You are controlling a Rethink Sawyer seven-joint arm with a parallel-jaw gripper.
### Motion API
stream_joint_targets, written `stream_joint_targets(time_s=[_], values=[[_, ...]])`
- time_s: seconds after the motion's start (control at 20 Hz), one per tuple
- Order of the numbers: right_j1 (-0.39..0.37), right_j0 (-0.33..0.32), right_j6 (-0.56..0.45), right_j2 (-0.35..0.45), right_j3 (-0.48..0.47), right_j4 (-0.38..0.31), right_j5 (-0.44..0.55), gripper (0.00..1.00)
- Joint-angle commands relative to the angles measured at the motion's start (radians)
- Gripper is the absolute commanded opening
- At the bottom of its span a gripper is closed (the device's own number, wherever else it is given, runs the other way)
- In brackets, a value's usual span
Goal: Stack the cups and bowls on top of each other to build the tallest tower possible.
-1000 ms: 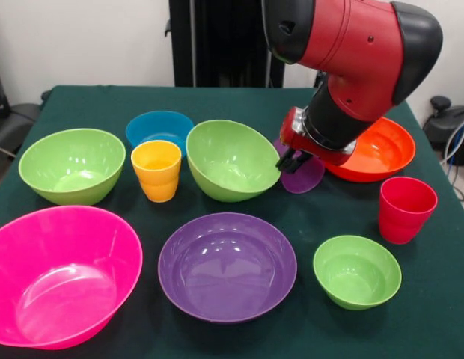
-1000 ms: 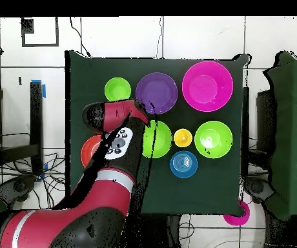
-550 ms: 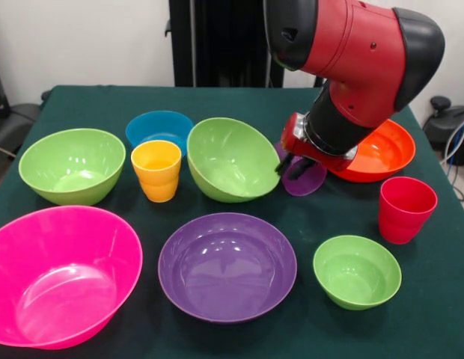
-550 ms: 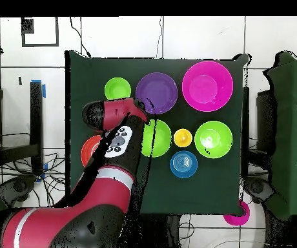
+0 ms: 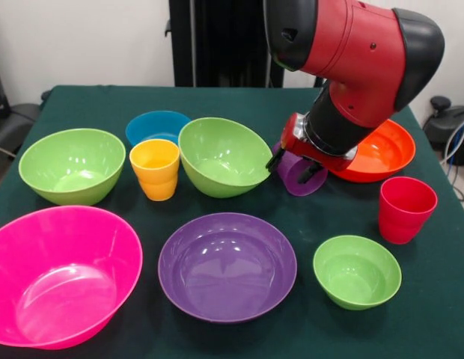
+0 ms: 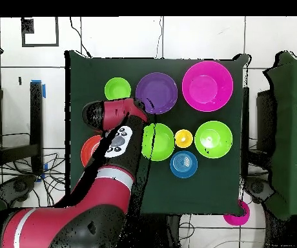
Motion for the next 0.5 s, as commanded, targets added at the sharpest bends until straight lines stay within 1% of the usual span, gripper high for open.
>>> stream_joint_targets(time_s=[0.05, 0.3, 0.5], values=[[0.01, -0.006, 0.137, 0.07, 0.011, 0.015, 0.014, 1.0], [-0.008, 0.007, 0.156, 0.056, 0.042, 0.015, 0.018, 1.0], [-0.06, 0.029, 0.145, 0.049, 0.08, 0.009, 0.026, 1.0]])
